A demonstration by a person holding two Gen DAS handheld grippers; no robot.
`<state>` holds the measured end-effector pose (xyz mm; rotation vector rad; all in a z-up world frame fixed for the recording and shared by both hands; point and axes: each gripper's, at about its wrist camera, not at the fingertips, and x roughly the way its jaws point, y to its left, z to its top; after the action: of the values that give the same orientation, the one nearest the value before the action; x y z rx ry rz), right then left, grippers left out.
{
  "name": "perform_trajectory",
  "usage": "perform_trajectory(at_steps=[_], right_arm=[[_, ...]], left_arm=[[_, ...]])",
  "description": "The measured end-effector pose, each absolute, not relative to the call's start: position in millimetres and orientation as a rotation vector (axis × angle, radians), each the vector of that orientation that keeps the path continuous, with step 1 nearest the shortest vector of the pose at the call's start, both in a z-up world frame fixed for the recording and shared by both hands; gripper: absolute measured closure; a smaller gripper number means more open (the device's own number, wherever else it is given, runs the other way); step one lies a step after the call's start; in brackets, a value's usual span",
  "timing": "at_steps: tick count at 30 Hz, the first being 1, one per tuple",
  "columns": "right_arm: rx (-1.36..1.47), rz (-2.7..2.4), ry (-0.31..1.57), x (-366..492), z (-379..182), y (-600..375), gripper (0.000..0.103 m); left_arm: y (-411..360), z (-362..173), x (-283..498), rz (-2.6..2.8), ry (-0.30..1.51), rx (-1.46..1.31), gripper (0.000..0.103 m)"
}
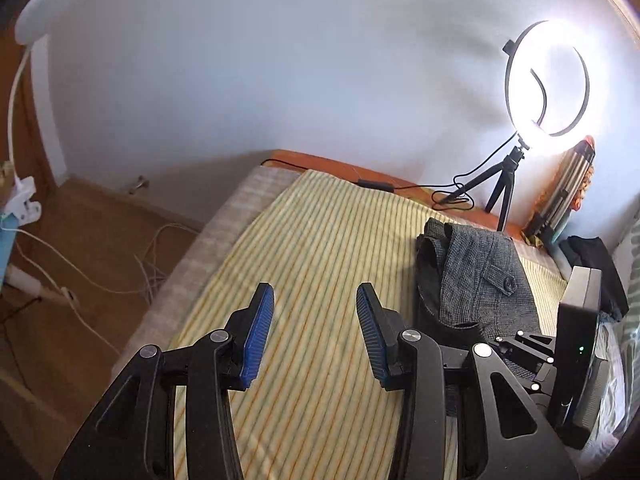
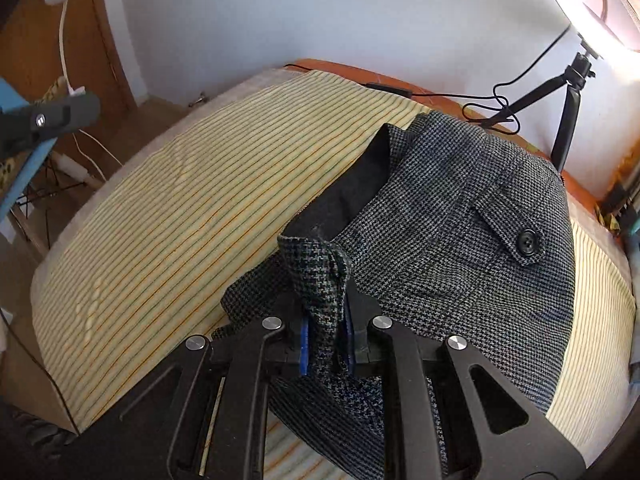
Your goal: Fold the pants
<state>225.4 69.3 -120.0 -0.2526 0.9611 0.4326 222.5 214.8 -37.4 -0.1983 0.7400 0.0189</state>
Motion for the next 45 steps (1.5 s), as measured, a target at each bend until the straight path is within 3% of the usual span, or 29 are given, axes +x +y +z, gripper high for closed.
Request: perform_trajectory(at_steps=[4,8,11,18,25,34,39,43,45], right_arm=[[-0.212,0.454,0.968,230.3,-119.4,63.3,0.088],[-0.121,0.525,0.986,229.5,-111.3,60.3,0.074],[0.047,0.655,0.964,217.7,-95.0,33.6,0.069],[0.138,0.53,0.841,184.4,-66.6,-59.6,0.069],[0.118,0.464,0.937,175.0,-92.3,-91.6,0.069],[0.088,0.507,1.032,164.0,-129.9,-98.0,0.069],[0.04,0.525,1.058,152.7,-140.0,-98.2,0.069],[0.084,0.544,1.005,145.6,-122.9,-112.6,0.068],[0.107,0.534,0.975,146.7,-112.9,-122.0,0.057]], left_arm=[[207.5,-35.7,225.7,0.007,0.739,-0.188,0.062],[197.4,-31.2,226.2,0.003,0.728,-0.161,0.062],[190.7,-30.2,228.4,-0.02,0.731,-0.18,0.062],[137.9,-43.1,237.4,-0.145,0.781,-0.135,0.062],[89.5,-70.7,250.3,-0.206,0.854,-0.018,0.062],[90.6,-119.1,262.9,-0.149,0.977,0.051,0.059],[92.4,-110.9,262.2,-0.149,0.959,0.038,0.059],[109.5,-97.4,253.4,-0.17,0.961,-0.091,0.046],[112.4,-91.6,246.2,-0.191,0.963,-0.12,0.045]])
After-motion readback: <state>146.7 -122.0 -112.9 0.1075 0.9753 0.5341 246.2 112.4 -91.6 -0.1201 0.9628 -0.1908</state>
